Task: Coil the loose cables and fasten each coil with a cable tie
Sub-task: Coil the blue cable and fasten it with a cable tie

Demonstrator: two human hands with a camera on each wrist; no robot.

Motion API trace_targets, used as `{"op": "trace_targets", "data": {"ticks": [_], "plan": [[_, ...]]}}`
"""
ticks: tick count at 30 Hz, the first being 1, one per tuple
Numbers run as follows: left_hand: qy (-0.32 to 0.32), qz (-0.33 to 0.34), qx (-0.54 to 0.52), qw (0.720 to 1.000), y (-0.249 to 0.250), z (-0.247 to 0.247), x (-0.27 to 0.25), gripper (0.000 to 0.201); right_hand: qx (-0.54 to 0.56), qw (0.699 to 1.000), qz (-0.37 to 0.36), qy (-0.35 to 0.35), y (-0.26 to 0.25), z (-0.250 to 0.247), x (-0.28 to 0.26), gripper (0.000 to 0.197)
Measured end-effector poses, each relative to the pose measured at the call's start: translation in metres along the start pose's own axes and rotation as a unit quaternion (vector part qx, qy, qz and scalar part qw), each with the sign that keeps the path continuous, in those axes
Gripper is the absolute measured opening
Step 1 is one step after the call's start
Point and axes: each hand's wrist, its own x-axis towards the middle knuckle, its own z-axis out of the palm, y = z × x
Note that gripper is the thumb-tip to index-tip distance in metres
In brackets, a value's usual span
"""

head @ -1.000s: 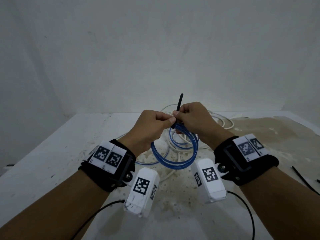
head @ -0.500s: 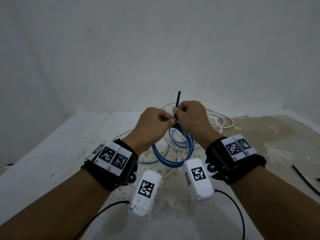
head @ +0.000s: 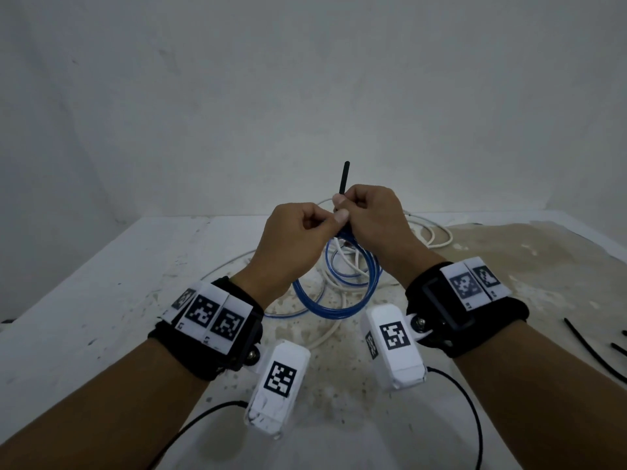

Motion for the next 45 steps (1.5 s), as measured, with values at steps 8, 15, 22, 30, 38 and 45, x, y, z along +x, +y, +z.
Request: {"op": "trace_targets", "data": {"ticks": [8,15,22,30,38,45], "plan": [[0.011,-0.027,0.021,0.999,-0.001,0.004,0.01,0.018,0.052,0.99,0.123,0.038,-0.004,0.007,0.012,0.04],[0.017,-0.044,0.015,0.999,-0.012,-0.001,0.007,0.015,0.032,0.992,0.113,0.048,0.002,0.021,0.012,0.041],[0.016,-0.057,0.024,0.998,-0.016,-0.003,0.006,0.018,0.034,0.988,0.138,0.056,0.005,0.028,0.01,0.041],[0.011,-0.081,0.059,0.995,-0.027,-0.002,-0.003,0.021,-0.012,0.986,0.168,0.018,0.018,0.039,-0.001,0.029],[0.009,-0.125,-0.035,0.992,-0.014,-0.048,0.001,0.022,0.18,0.943,0.239,-0.145,-0.013,0.032,-0.008,0.037],[0.036,-0.139,-0.032,0.989,-0.019,-0.117,0.0,0.023,0.17,0.932,0.21,-0.242,-0.056,0.082,-0.005,0.039]]}}
